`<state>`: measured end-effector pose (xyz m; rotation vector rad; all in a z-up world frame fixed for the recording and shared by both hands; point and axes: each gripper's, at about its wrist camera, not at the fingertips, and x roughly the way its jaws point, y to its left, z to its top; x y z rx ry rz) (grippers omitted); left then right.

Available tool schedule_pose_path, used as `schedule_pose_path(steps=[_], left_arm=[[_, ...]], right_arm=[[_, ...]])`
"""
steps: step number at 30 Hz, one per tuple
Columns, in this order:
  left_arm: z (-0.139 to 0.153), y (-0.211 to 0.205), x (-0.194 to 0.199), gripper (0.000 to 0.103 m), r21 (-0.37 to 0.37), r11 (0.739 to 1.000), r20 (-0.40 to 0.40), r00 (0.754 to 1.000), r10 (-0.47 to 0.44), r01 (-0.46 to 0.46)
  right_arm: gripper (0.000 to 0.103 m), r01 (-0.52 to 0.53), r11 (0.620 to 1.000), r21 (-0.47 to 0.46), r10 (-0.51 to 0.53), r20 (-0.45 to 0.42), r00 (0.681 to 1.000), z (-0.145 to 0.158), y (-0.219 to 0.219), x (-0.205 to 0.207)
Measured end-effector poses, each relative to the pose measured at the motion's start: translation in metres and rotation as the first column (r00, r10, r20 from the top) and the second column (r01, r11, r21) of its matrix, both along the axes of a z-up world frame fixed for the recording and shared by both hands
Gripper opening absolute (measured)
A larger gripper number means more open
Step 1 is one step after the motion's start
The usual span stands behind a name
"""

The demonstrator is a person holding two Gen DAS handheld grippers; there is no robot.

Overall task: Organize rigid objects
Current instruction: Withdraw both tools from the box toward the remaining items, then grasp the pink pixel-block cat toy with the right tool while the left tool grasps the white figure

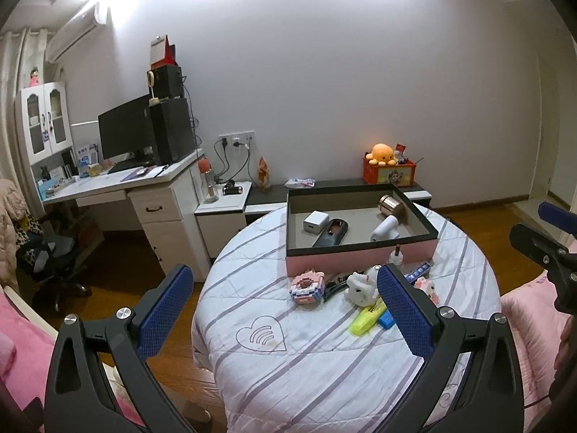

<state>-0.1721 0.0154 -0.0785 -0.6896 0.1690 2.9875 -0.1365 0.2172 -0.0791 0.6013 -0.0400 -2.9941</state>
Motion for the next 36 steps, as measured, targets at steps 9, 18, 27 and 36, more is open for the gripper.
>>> schedule_pose_path(steps=[9,18,27,36], left_arm=[[-0.015,0.007,-0.011,0.103,-0.026,0.999,0.057,0.998,-0.016,0.018],[-0.055,0.018,-0.037,0.103,-0.047,0.997,0.194,0.98,-0.054,0.064],[-0.096,0.028,-0.064,0.103,-0.077,0.992,0.324,0.944,-0.067,0.097],[-0.115,0.035,-0.083,0.103,-0.082,0.99,0.384,0.92,-0.074,0.114]], right_arm=[[0.103,0.023,1.0,0.002,-0.023,0.037,0.999,-0.009,0.007,-0.007],[0.103,0.031,1.0,-0.006,-0.029,0.184,0.983,-0.055,0.016,-0.038],[0.103,0.01,1.0,-0.023,-0.002,0.32,0.948,-0.102,0.018,-0.069],[0.088,-0.03,0.999,-0.039,0.042,0.372,0.927,-0.129,0.018,-0.1]])
